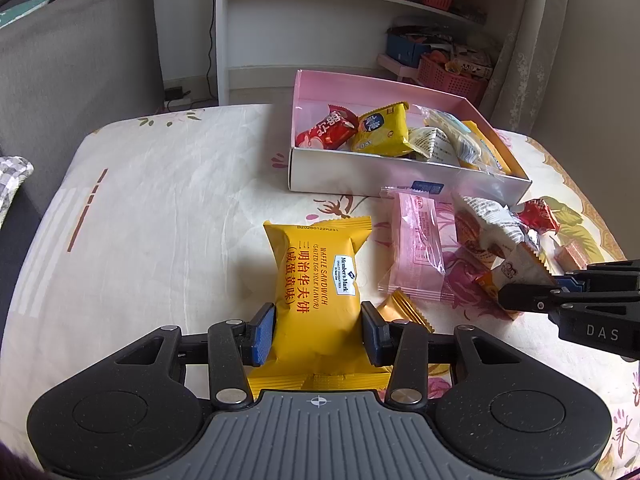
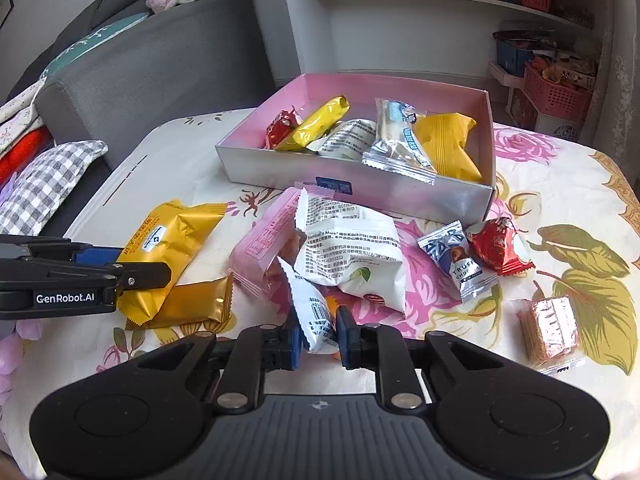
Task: Organize snacks
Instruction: 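Carry both packets into the pink box and open both tools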
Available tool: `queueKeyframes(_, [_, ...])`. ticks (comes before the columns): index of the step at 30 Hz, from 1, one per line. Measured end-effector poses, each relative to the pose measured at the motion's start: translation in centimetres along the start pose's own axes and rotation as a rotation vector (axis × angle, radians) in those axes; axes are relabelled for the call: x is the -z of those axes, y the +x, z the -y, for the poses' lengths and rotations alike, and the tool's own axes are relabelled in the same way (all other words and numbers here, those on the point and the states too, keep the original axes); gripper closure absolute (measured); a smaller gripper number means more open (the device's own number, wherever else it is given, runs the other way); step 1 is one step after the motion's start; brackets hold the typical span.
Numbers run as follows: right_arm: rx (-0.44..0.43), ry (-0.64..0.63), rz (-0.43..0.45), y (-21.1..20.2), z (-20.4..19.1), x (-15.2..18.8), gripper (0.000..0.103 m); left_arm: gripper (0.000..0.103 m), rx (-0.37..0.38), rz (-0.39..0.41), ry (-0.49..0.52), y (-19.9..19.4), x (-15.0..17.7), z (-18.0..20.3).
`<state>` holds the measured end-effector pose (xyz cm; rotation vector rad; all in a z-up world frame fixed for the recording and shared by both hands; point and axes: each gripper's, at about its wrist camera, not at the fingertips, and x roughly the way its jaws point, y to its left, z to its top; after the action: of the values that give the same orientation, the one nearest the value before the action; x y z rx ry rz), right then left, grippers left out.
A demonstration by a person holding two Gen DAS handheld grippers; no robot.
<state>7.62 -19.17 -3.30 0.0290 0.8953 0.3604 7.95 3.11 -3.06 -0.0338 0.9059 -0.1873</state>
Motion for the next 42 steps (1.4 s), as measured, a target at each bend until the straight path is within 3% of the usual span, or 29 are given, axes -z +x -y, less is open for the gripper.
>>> queueKeyframes(13, [-0.062, 0.048, 0.023, -2.4, -0.4, -1.4, 0.099, 0.062, 0.032, 0.018, -0.036, -1.9, -1.0, -0.5])
queueKeyframes(22, [-0.085, 0.156, 0.070, -4.4, 1.2, -3.8, 0.099, 0.062, 0.054, 0.066, -0.090, -3.3, -3.9, -0.8])
queueKeyframes(34, [-0.031, 0.268, 0.156, -2.7, 5.5, -9.7, 0.099, 0.062, 0.061, 0.099, -0.058, 0.0, -10.4, 1.1])
queueKeyframes(42, [0.026, 0.266, 0.195, 0.2, 7.4, -12.7, 0.099, 0.062, 0.060, 0.112, -0.026, 4.8, -14.1, 2.3])
